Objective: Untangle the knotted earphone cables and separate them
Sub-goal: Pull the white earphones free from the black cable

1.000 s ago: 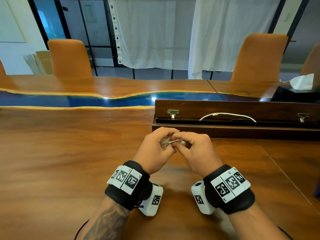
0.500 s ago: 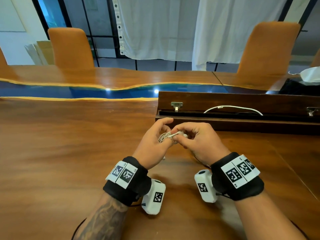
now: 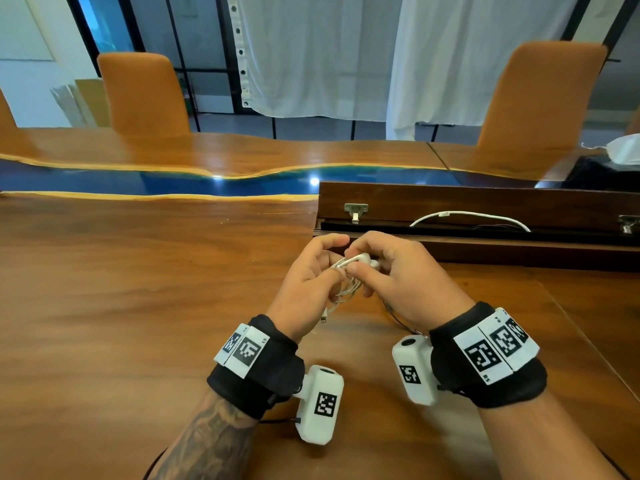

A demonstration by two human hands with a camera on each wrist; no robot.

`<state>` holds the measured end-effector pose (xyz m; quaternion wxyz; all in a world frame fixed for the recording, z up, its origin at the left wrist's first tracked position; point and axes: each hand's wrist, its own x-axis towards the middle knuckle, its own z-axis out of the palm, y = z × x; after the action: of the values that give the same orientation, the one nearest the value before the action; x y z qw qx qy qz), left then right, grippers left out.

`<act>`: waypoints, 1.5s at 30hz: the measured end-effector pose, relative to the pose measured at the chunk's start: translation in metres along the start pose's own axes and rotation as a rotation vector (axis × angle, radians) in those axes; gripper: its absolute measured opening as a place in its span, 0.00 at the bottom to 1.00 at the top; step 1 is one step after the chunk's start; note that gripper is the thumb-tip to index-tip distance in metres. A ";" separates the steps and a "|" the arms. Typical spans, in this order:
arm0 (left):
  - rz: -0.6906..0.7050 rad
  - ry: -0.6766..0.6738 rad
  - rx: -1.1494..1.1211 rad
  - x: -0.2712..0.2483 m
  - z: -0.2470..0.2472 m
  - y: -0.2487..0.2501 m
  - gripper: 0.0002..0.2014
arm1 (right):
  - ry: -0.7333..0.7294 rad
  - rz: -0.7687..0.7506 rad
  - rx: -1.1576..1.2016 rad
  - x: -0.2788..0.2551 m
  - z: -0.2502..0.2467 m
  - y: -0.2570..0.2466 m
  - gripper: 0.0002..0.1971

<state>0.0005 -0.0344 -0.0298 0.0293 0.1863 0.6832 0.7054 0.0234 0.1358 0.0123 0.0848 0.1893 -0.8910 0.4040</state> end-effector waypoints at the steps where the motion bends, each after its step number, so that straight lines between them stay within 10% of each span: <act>1: -0.002 0.002 -0.025 0.000 0.001 -0.001 0.20 | -0.018 0.014 0.015 0.000 0.002 -0.001 0.03; 17: 0.064 -0.025 0.078 -0.005 0.002 0.007 0.17 | -0.001 0.030 0.295 0.001 -0.006 -0.003 0.04; 32: 0.013 -0.069 0.327 -0.007 -0.003 0.007 0.19 | -0.037 -0.196 -0.341 -0.001 -0.005 -0.015 0.27; 45: 0.038 -0.216 0.117 -0.008 0.005 0.011 0.32 | 0.007 -0.087 -0.109 0.002 0.001 -0.008 0.13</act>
<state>0.0116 -0.0331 -0.0211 0.0783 0.2757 0.7126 0.6404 0.0248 0.1296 0.0174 0.1158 0.2216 -0.9021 0.3516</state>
